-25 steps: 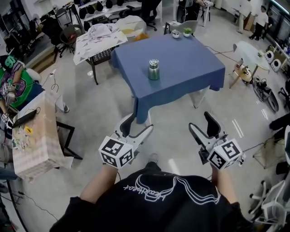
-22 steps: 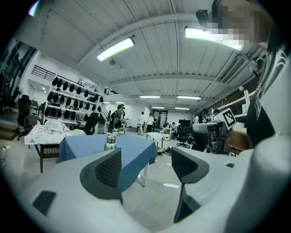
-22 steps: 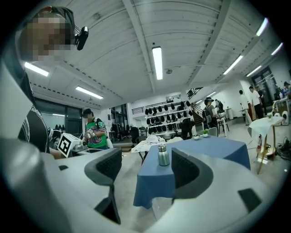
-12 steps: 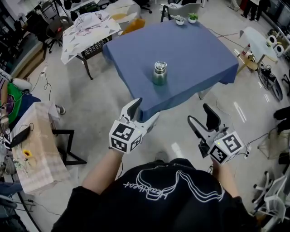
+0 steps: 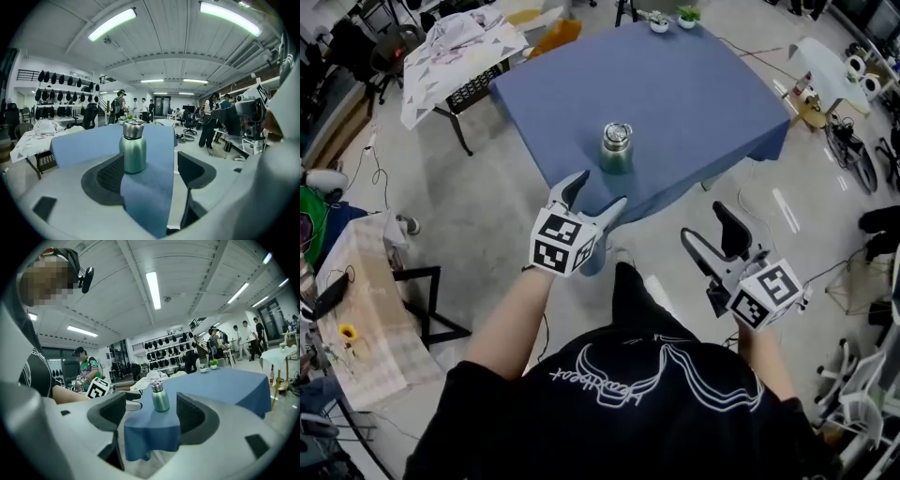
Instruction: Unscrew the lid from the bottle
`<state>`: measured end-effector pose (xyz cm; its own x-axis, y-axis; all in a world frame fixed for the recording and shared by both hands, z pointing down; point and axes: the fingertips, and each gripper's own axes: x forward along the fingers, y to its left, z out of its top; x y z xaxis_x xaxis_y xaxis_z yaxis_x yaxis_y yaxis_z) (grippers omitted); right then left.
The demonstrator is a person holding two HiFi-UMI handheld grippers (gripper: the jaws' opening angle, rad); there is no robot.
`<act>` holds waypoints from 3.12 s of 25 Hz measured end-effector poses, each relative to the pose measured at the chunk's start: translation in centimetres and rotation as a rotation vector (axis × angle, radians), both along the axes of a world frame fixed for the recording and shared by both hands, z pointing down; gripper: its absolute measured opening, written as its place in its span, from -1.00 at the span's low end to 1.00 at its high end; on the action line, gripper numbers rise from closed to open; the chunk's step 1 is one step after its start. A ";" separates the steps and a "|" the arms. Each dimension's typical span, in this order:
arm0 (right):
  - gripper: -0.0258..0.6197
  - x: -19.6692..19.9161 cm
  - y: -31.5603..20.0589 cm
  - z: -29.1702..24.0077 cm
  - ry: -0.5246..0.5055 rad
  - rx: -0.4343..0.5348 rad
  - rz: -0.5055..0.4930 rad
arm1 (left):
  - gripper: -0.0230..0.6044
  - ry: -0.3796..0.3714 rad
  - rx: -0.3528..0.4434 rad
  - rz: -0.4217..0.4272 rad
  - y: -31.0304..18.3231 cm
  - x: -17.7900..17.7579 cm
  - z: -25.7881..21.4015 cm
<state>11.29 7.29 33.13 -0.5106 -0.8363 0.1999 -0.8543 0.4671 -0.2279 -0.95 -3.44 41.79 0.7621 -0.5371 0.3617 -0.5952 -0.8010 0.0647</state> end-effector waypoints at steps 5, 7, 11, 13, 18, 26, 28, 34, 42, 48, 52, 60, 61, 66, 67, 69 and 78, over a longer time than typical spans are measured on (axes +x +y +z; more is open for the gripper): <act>0.10 0.4 -3.1 0.6 -0.003 -0.017 -0.039 | 0.22 0.001 -0.013 -0.025 -3.1 1.1 1.0; 0.10 0.3 -4.8 0.9 0.001 -0.026 -0.057 | 0.27 0.008 -0.011 -0.041 -4.5 1.4 1.2; 0.10 -0.3 -8.2 1.3 0.004 -0.036 -0.101 | 0.30 0.005 -0.015 -0.043 -6.6 2.1 2.1; 0.10 -0.8 -9.6 1.5 0.007 -0.034 -0.124 | 0.30 -0.004 -0.029 -0.018 -7.1 2.6 2.9; 0.09 -2.3 -12.3 1.7 0.024 -0.040 -0.192 | 0.30 -0.019 -0.011 0.043 -7.7 3.5 3.4; 0.08 -4.1 -14.6 2.8 0.048 -0.064 -0.275 | 0.29 -0.014 -0.018 0.085 -8.5 4.3 4.1; 0.07 -4.4 -15.3 2.8 0.057 -0.065 -0.288 | 0.22 -0.010 -0.013 0.093 -8.5 4.4 4.1; 0.06 -5.8 -16.7 3.0 0.084 -0.049 -0.331 | 0.21 -0.006 -0.005 0.099 -8.5 4.6 4.2; 0.04 -8.1 -18.7 4.0 0.123 -0.036 -0.385 | 0.20 -0.004 0.000 0.096 -8.6 4.6 4.1; -0.02 -9.3 -19.0 5.2 0.157 -0.043 -0.424 | 0.20 0.001 0.002 0.087 -8.3 4.5 4.1; -0.14 -9.7 -19.2 5.3 0.173 -0.017 -0.449 | 0.20 0.008 0.008 0.085 -8.4 4.7 3.9; -0.15 -10.2 -19.2 5.5 0.181 0.013 -0.556 | 0.20 -0.003 0.001 0.112 -8.5 4.4 4.1; -0.15 -10.3 -19.2 5.5 0.184 0.014 -0.575 | 0.20 -0.004 0.001 0.119 -8.5 4.4 4.1; -0.15 -10.4 -19.1 5.6 0.191 0.012 -0.686 | 0.20 -0.017 -0.004 0.178 -8.4 4.4 4.2; -0.15 -10.4 -19.1 5.6 0.192 0.011 -0.713 | 0.20 -0.020 -0.006 0.193 -8.4 4.4 4.2; -0.14 -10.4 -19.1 5.6 0.199 0.008 -0.775 | 0.20 -0.025 -0.009 0.222 -8.4 4.4 4.1; -0.14 -10.8 -18.7 5.6 0.235 0.021 -1.065 | 0.20 -0.044 -0.014 0.376 -8.2 4.3 4.2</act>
